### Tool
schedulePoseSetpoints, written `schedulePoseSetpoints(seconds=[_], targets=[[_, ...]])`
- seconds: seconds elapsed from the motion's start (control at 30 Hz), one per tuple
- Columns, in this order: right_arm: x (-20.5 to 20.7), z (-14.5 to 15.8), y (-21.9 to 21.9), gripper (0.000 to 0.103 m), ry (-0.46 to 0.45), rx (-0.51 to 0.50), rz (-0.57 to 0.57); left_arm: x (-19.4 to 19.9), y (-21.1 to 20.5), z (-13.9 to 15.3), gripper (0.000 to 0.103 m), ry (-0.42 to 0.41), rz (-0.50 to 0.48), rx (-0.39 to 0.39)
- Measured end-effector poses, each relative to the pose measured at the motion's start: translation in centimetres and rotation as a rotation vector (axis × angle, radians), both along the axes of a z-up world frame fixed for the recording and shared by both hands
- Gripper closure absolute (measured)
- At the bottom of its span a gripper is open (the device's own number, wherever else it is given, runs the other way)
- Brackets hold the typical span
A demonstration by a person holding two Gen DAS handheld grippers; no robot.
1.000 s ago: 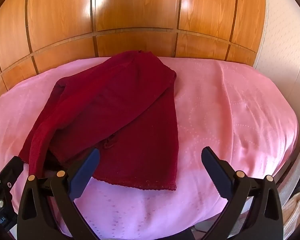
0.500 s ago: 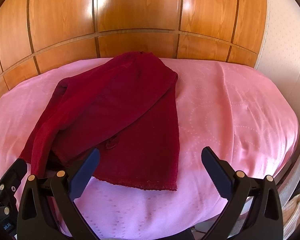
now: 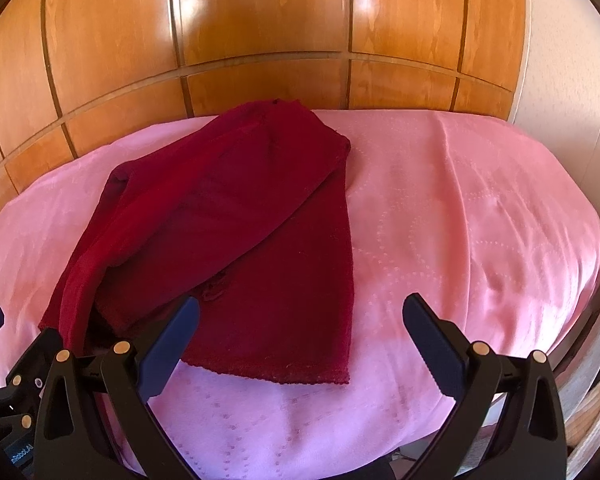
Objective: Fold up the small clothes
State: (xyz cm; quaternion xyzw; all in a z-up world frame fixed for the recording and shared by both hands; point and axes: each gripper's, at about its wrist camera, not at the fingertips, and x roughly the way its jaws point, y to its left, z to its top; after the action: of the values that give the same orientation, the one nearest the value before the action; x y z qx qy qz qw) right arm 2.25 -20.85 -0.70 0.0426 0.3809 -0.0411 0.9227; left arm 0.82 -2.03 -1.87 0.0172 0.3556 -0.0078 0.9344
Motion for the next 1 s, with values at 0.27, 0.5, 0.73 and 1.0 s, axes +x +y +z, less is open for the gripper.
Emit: schedulePoseSetpoints(seconds=[0.27, 0.5, 0.73, 1.0], targets=[[0.1, -0.2, -0.3, 0.002, 0.012, 0.016, -0.001, 0.2, -0.2, -0.1, 0.003, 0.018, -0.004, 0.016], [0.1, -0.2, -0.9, 0.002, 0.009, 0.041, -0.012, 0.2, -0.2, -0.1, 0.003, 0.018, -0.005, 0.0], [0.0, -0.3, -1.4, 0.002, 0.008, 0.055, -0.015, 0.6, -0.3, -0.5, 0.003, 0.04, -0.01, -0.002], [0.1, -0.5, -1.5, 0.002, 0.016, 0.075, -0.021, 0.8, -0.5, -0.8, 0.003, 0.059, -0.015, -0.005]])
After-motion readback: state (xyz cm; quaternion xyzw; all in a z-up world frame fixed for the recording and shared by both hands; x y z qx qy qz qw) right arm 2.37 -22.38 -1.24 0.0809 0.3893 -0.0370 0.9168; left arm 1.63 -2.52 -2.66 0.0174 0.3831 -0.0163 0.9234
